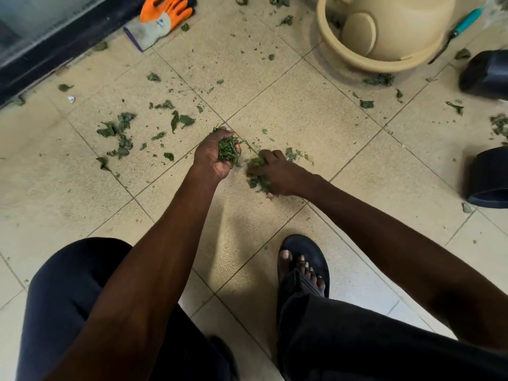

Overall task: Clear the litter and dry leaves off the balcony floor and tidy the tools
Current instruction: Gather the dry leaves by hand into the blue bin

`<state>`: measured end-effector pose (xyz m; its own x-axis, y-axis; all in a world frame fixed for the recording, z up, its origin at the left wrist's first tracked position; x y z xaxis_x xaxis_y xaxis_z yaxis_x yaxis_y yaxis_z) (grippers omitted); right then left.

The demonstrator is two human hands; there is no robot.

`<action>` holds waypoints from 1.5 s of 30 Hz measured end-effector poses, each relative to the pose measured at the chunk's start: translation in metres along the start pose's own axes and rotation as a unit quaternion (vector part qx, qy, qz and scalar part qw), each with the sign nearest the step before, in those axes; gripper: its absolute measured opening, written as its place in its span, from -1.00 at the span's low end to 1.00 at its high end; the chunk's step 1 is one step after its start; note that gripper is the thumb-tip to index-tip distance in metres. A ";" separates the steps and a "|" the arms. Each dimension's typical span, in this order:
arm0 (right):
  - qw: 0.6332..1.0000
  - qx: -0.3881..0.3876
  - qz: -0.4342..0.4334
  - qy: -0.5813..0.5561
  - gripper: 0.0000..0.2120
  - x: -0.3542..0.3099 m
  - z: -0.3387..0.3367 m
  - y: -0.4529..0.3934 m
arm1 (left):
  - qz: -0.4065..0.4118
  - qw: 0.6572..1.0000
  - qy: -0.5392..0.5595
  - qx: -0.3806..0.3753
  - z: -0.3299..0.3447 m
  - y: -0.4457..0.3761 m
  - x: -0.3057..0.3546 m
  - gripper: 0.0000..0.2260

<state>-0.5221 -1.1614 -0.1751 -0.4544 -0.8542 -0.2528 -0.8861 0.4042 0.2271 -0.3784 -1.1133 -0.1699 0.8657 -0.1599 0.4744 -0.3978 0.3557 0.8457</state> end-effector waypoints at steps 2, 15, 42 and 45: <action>0.999 0.031 -0.030 0.021 -0.50 -0.005 -0.002 0.008 | 0.000 1.000 0.003 0.001 -0.003 -0.001 0.000 -0.81; 0.991 0.131 0.011 0.006 -0.79 0.012 -0.004 0.028 | -0.026 0.997 -0.068 -0.020 -0.002 0.001 -0.028 -0.83; 0.881 0.240 0.281 -0.296 -0.84 0.009 -0.061 0.006 | -0.029 0.994 -0.063 -0.079 0.009 0.013 -0.058 -0.77; 0.852 0.252 0.299 -0.347 -0.92 0.012 -0.064 0.008 | -0.027 0.988 -0.082 -0.124 0.015 0.018 -0.055 -0.86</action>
<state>-0.5294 -1.1895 -0.1161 -0.6284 -0.1166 -0.7691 -0.3236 0.9383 0.1222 -0.4377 -1.1116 -0.1778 0.8142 -0.3245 0.4814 -0.2485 0.5546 0.7941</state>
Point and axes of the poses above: each hand's wrist, its own y-axis away from the middle knuckle, its own z-axis out of the palm, x = y × z, the point moved 6 cm from there along -y, towards the middle knuckle, and after that the axes turned 11 degrees about x, right-handed, at the moved point
